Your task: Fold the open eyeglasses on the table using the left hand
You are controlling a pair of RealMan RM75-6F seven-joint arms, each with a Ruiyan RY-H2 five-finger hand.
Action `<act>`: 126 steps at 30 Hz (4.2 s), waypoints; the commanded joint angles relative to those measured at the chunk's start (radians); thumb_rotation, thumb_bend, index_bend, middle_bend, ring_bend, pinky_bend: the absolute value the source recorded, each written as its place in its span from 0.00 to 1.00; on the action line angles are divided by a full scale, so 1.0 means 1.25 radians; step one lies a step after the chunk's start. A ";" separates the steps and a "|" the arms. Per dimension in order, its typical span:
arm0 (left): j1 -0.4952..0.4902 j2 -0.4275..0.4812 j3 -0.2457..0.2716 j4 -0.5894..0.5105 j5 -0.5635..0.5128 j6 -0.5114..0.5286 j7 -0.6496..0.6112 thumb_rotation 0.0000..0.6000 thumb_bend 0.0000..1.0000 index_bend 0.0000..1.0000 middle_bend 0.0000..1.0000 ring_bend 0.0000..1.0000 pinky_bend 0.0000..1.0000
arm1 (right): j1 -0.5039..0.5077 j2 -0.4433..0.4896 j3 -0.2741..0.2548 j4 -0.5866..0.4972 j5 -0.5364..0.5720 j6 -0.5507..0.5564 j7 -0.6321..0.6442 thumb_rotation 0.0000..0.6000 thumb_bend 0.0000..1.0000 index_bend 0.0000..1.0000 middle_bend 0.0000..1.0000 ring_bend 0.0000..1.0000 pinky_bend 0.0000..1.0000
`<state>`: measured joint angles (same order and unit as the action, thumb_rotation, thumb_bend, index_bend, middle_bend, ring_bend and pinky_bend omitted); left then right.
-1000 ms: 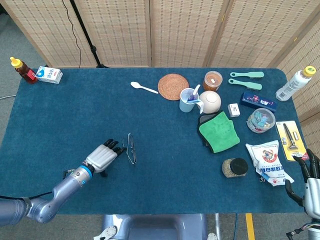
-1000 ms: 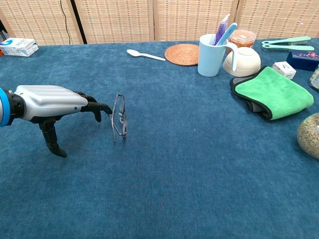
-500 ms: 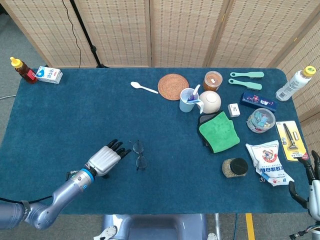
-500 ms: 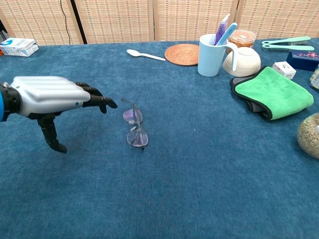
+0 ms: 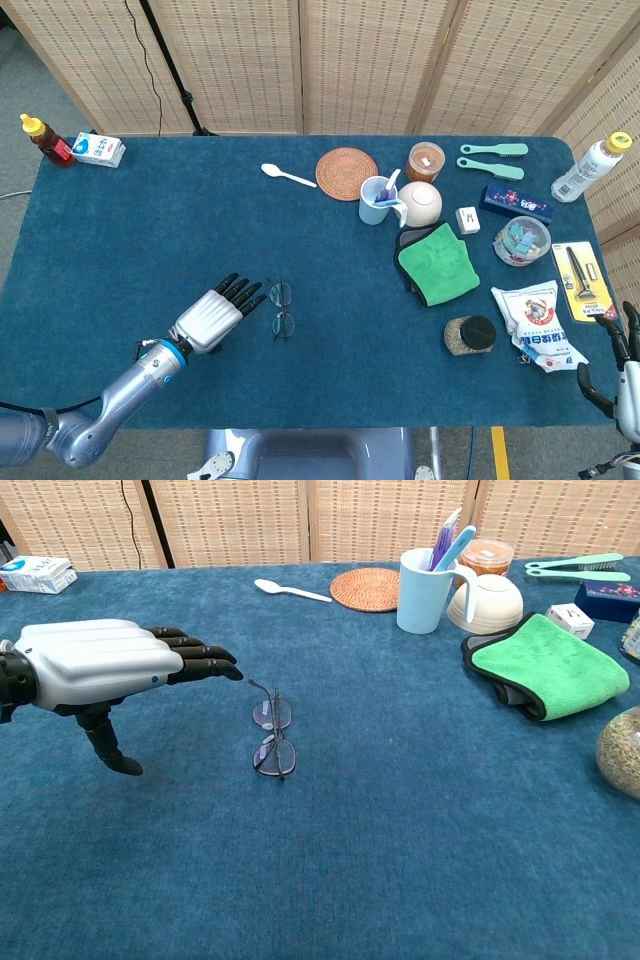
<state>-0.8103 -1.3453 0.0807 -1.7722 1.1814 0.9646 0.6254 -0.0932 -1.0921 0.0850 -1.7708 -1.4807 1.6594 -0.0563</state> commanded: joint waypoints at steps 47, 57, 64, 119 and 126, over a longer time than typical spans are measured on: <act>-0.022 -0.050 -0.157 0.104 0.258 -0.307 -1.087 0.73 0.10 0.00 0.00 0.00 0.00 | -0.006 0.006 0.006 0.007 0.013 -0.003 0.010 1.00 0.43 0.18 0.00 0.00 0.00; -0.048 -0.090 -0.131 0.154 0.300 -0.278 -1.179 0.70 0.10 0.00 0.00 0.00 0.00 | -0.011 0.009 0.005 0.005 0.014 0.002 0.009 1.00 0.43 0.18 0.00 0.00 0.00; -0.072 -0.151 -0.112 0.237 0.328 -0.255 -1.318 0.70 0.10 0.00 0.00 0.00 0.00 | -0.016 0.015 0.005 0.002 0.016 0.008 0.007 1.00 0.43 0.18 0.00 0.00 0.00; 0.042 0.055 -0.013 0.128 0.252 0.048 -0.895 0.58 0.10 0.00 0.00 0.00 0.00 | 0.006 0.020 0.017 -0.009 0.015 -0.016 -0.014 1.00 0.43 0.18 0.00 0.00 0.00; 0.150 0.158 0.007 -0.008 0.181 0.165 -0.667 0.58 0.10 0.00 0.00 0.00 0.00 | 0.018 0.021 0.018 -0.011 0.007 -0.026 -0.021 1.00 0.43 0.18 0.00 0.00 0.00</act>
<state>-0.7055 -1.2340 0.0754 -1.6829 1.4707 1.0862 -0.3211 -0.0722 -1.0658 0.1079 -1.7839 -1.4715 1.6279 -0.0822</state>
